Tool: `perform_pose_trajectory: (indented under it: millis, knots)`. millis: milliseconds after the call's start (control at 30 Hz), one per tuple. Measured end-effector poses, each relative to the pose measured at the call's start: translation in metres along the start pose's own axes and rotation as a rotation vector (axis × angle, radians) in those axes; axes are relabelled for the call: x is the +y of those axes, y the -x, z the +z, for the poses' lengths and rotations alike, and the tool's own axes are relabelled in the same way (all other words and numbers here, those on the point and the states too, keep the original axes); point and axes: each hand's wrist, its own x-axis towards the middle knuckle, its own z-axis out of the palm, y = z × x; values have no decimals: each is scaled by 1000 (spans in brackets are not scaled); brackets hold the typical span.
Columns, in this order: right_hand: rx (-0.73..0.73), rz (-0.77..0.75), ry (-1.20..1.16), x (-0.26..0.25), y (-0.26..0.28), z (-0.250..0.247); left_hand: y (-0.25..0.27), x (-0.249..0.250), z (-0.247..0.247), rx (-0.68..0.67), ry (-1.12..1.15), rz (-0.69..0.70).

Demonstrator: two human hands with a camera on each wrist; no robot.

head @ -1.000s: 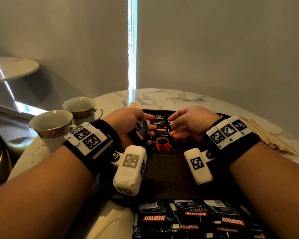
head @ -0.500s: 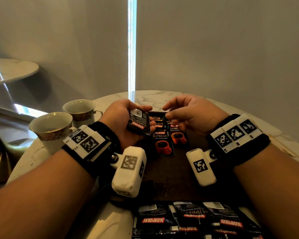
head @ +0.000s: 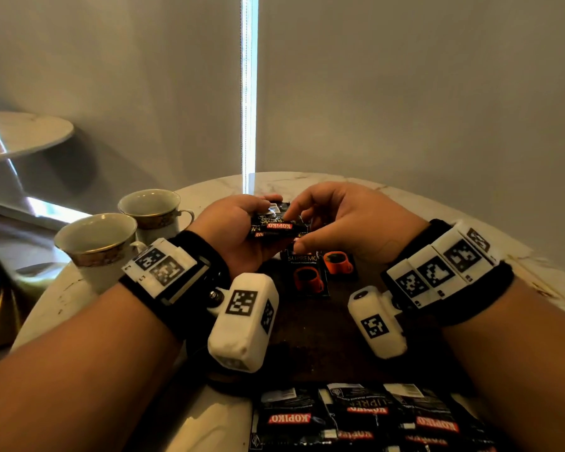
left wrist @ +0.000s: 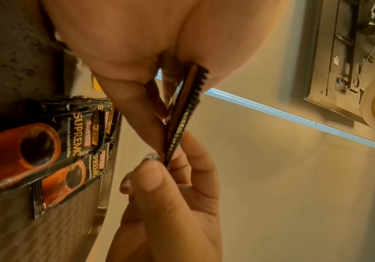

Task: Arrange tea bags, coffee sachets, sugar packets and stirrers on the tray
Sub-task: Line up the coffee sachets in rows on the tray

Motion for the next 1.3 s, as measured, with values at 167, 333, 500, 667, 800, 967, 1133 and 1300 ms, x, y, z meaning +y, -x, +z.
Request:
perform_pose_trajectory:
  millis: [167,333,500,667,800,967,1133,1300]
  knots:
    - [41,-29,29,1,0,-5,1,1,1,6,14,-39]
    - [85,-60,-26,4,0,-8,-3,-1,-1,-6,-9,-95]
    - [300,-66,-124,13,-8,-13,-5,-1,-4,-55,-24,-202]
    - [554,138,-340,36,-22,-35,-4,-4,-3,-60,-110,-239]
    - [407,401,-259,70,-25,-50,-2,-7,0,-121,-221,-295]
    - [251,566,-155,84,-21,-44,-1,-13,3,-149,-287,-359]
    - [163,631,-222,79,-17,-40,-1,-16,5,-133,-269,-376]
    - [138,674,-204,77,-14,-38,-3,-17,4,-115,-245,-363]
